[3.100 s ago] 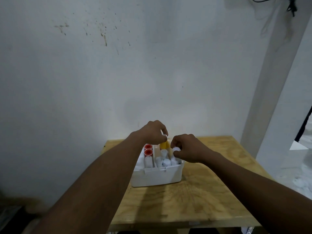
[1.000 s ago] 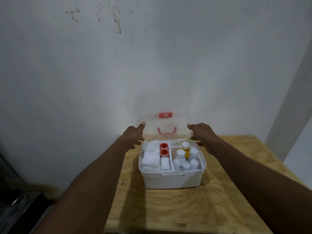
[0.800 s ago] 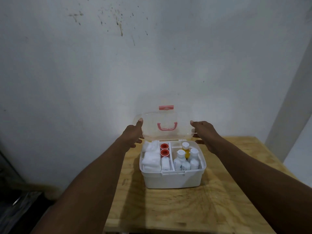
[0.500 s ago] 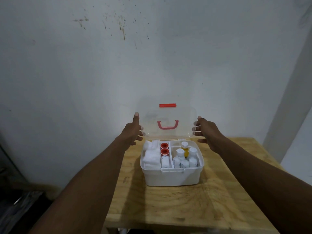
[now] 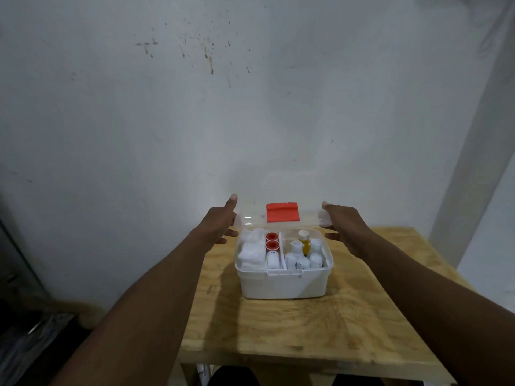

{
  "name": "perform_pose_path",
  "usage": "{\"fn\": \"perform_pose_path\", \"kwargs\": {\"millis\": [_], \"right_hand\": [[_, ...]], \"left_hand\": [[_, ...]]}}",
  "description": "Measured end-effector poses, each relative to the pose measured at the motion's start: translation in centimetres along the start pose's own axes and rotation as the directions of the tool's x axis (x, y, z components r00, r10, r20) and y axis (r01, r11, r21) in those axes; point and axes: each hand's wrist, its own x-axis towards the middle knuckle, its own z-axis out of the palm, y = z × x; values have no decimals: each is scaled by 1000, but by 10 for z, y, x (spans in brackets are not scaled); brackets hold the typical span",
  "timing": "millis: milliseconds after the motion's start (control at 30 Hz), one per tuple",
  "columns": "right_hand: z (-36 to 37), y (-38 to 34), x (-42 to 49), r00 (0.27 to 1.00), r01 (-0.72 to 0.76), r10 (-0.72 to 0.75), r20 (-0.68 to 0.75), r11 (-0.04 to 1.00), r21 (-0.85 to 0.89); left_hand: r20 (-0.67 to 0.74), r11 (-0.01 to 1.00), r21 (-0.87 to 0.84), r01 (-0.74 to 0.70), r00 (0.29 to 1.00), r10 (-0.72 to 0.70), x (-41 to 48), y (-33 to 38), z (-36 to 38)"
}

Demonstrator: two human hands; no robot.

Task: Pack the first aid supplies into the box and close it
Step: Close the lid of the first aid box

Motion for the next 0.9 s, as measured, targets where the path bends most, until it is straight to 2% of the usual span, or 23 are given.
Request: {"fn": "perform_pose_path", "kwargs": {"millis": [200,267,400,567,767,900], "right_hand": [[-2,18,-8,988,154,-145,59,967,-203],[2,21,-10,978,208,-201,55,924,-320],[16,20,-18,937,333,-340,84,790,-514],[38,27,-26,911,386,-391,131,695,-607],[38,35,-28,896,400,-434,95,692,-601],[38,35,-31,887,422,-443,131,661,-621]], "left_hand": [[20,999,33,3,1000,-3,-6,-5,3],[17,999,54,-5,1000,4,-7,-6,7],[3,969,224,-100,995,102,-10,-8,21],[24,939,294,-179,983,180,-19,-19,47],[-43,943,259,-207,973,226,-20,-30,52],[-121,887,360,-290,928,353,-21,-34,55]]}}
